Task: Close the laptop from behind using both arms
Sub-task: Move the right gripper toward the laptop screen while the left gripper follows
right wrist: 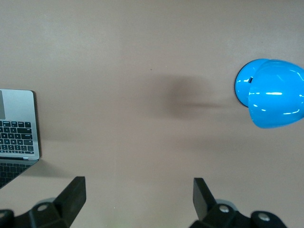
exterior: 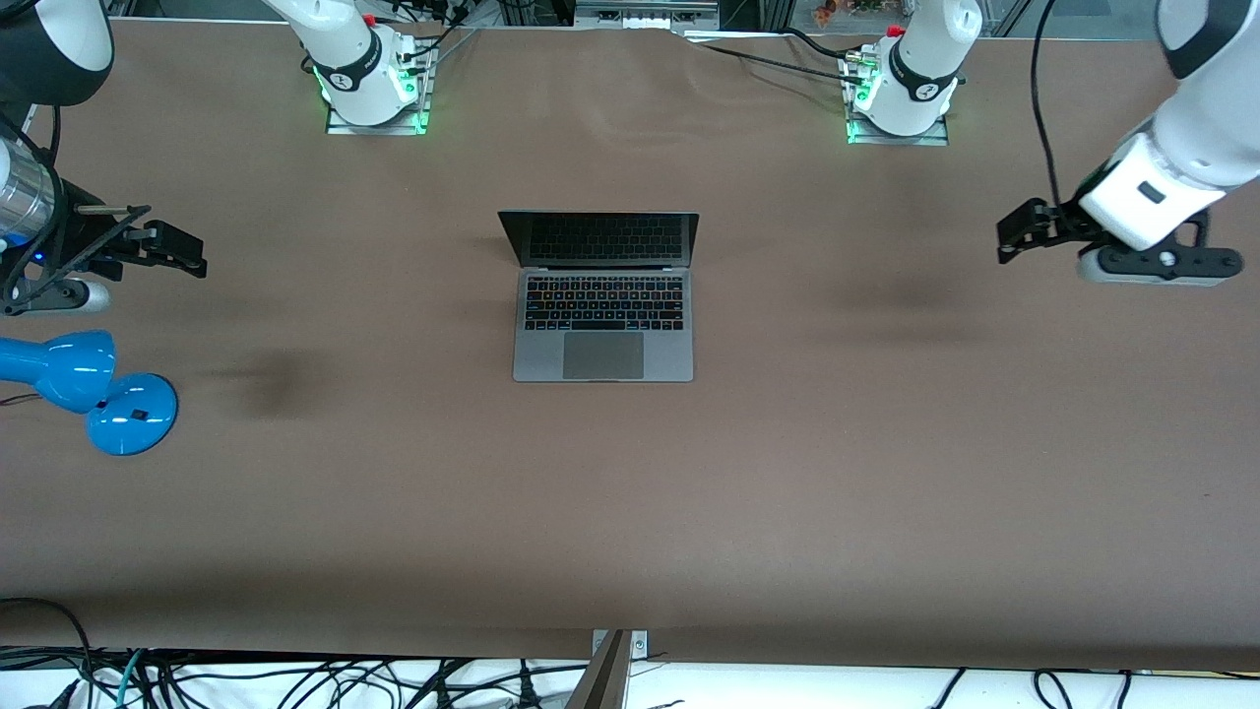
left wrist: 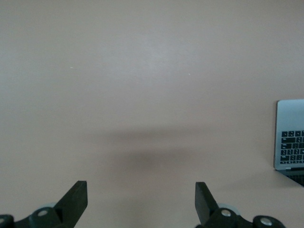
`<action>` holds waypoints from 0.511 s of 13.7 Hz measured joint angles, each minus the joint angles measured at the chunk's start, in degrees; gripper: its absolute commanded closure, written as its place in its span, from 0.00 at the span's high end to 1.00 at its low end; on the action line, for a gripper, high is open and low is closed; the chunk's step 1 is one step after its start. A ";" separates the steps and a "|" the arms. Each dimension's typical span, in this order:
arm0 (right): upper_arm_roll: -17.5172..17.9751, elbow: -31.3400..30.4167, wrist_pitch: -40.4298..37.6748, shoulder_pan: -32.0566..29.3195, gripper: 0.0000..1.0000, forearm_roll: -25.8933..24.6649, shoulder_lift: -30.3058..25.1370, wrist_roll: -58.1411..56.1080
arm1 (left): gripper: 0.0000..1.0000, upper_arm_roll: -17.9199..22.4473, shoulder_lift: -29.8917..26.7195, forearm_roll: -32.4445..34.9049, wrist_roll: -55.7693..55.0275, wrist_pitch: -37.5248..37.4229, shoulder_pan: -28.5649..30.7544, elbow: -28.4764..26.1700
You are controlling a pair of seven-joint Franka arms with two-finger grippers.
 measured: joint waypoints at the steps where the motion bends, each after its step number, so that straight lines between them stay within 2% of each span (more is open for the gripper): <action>1: 0.03 0.01 -0.48 0.01 1.00 0.02 0.05 0.00 | 1.00 -0.79 0.25 -0.44 -0.34 -0.08 -0.05 0.00; 4: 0.18 0.01 -2.03 0.06 1.00 1.65 0.73 0.00 | 1.00 -4.13 0.56 -1.72 -3.95 -1.58 -0.09 0.00; 7: 0.08 0.03 -5.14 -0.06 1.00 8.88 1.47 0.00 | 1.00 -9.42 0.55 -1.84 -9.65 -2.26 -0.19 0.02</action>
